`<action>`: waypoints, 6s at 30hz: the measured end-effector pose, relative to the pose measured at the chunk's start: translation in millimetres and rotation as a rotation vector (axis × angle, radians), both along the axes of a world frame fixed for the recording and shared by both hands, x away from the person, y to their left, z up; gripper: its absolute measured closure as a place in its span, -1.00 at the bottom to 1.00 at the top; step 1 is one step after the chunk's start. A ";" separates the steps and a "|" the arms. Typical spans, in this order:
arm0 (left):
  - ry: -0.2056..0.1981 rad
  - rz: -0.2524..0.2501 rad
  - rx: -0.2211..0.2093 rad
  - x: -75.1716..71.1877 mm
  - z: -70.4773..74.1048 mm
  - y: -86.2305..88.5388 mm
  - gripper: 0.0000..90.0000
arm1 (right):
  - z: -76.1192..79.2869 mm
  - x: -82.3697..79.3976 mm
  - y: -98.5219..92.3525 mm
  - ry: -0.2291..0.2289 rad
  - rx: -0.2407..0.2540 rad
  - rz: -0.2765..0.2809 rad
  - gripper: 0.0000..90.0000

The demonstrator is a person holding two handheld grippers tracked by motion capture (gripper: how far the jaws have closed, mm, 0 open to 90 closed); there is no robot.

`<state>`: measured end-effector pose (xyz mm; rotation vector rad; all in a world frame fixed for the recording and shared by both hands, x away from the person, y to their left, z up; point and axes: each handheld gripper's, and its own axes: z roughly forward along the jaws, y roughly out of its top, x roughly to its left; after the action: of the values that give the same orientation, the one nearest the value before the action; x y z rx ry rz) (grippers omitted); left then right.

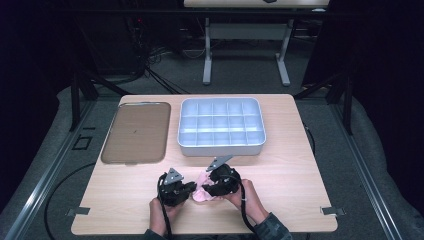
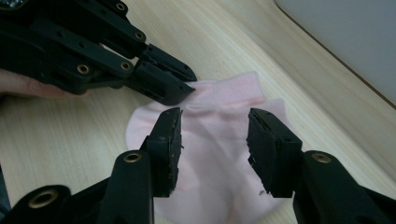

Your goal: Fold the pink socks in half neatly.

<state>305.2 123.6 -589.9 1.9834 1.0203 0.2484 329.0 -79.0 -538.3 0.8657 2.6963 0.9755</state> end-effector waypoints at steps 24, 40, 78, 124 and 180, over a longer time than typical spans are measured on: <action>0.001 0.006 0.001 -0.5 0.0 0.2 0.85 | -10.0 0.6 -3.3 0.009 0.068 0.011 0.91; 0.015 0.012 -0.048 0.0 1.5 4.7 0.71 | -5.3 5.6 8.6 0.007 0.129 0.059 0.91; -0.013 0.105 -0.058 -14.0 13.0 30.7 0.80 | -23.9 -4.4 32.8 0.021 0.047 0.161 0.29; -0.096 -0.113 0.051 -7.6 2.0 -6.2 0.99 | -34.5 -1.5 -42.2 0.156 0.143 -0.173 0.47; -0.087 -0.179 0.049 8.5 4.7 -53.1 1.00 | -18.6 -8.9 -91.9 0.113 0.146 -0.224 0.92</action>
<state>313.8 70.5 -585.2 2.0750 0.7834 0.2612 320.1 -170.9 -556.9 1.2554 2.5681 1.1120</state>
